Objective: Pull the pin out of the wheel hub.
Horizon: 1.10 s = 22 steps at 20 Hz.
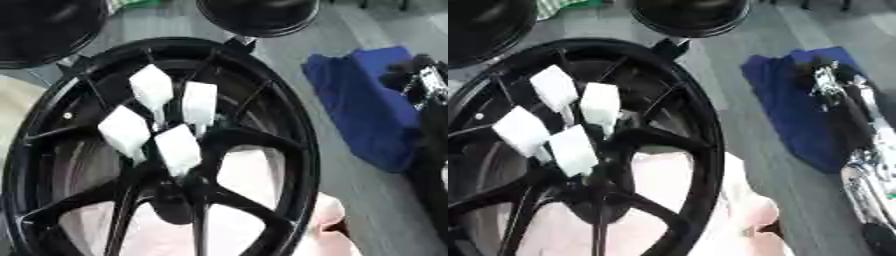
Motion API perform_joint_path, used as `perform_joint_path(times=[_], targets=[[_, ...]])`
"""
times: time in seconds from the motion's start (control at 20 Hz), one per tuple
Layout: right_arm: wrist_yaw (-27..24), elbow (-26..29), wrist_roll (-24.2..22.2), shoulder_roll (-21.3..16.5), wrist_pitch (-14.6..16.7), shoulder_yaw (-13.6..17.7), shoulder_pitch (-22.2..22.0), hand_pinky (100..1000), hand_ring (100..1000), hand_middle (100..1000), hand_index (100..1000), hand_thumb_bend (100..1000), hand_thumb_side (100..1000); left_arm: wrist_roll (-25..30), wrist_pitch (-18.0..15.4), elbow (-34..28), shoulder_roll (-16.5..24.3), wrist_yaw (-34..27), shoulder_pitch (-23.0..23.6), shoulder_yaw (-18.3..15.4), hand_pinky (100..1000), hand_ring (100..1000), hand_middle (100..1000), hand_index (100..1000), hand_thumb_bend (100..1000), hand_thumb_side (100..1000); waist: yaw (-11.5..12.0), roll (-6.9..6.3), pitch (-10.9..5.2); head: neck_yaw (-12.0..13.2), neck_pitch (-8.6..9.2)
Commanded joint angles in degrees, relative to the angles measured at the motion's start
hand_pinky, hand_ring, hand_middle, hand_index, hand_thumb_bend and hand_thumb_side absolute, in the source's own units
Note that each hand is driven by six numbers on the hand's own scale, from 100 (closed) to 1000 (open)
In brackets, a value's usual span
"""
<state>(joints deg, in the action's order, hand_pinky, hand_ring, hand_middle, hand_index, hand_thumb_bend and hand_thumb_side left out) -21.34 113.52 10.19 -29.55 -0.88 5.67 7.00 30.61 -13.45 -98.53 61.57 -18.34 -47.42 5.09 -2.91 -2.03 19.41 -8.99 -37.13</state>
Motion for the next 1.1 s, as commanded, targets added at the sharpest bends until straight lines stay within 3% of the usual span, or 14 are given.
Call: perform_joint_path(times=[0.05,0.4,0.85,0.9,1.1], targets=[[0.08,1.07,-0.07,-1.77,0.23,0.42,0.19,823,679,639,594,100,559,0.25,-0.06,-0.13,2.36,-0.32,-0.54,-0.7,911,615,604,814,293,455,0.02,0.03,-1.24,-0.04,0.47],[0.06,1.07,-0.09,-1.8,0.22,0.39,0.22,823,679,639,594,100,559,0.79,-0.26,-0.64,2.54,-0.05,-0.32,-0.61,911,622,610,818,312,457,0.05,0.03,-1.22,-0.07,0.51],[0.1,1.07,-0.18,-1.88,0.29,0.33,0.21,823,680,639,594,100,559,6.93,0.37,-6.66,3.91,2.66,1.33,0.1,909,655,638,828,340,476,0.02,0.09,-1.19,-0.09,0.59],[0.11,1.07,-0.25,-2.03,0.27,0.23,0.3,823,680,639,594,100,560,7.23,0.19,-7.13,4.31,2.91,1.59,0.48,911,735,717,857,348,482,-0.22,-0.08,-1.14,0.09,0.7],[0.05,1.07,-0.54,-2.18,0.16,-0.06,0.57,823,680,639,594,100,560,10.37,-2.08,-12.25,7.09,6.01,2.48,5.51,913,756,735,861,343,454,-0.71,-0.14,-1.07,0.63,0.86]])
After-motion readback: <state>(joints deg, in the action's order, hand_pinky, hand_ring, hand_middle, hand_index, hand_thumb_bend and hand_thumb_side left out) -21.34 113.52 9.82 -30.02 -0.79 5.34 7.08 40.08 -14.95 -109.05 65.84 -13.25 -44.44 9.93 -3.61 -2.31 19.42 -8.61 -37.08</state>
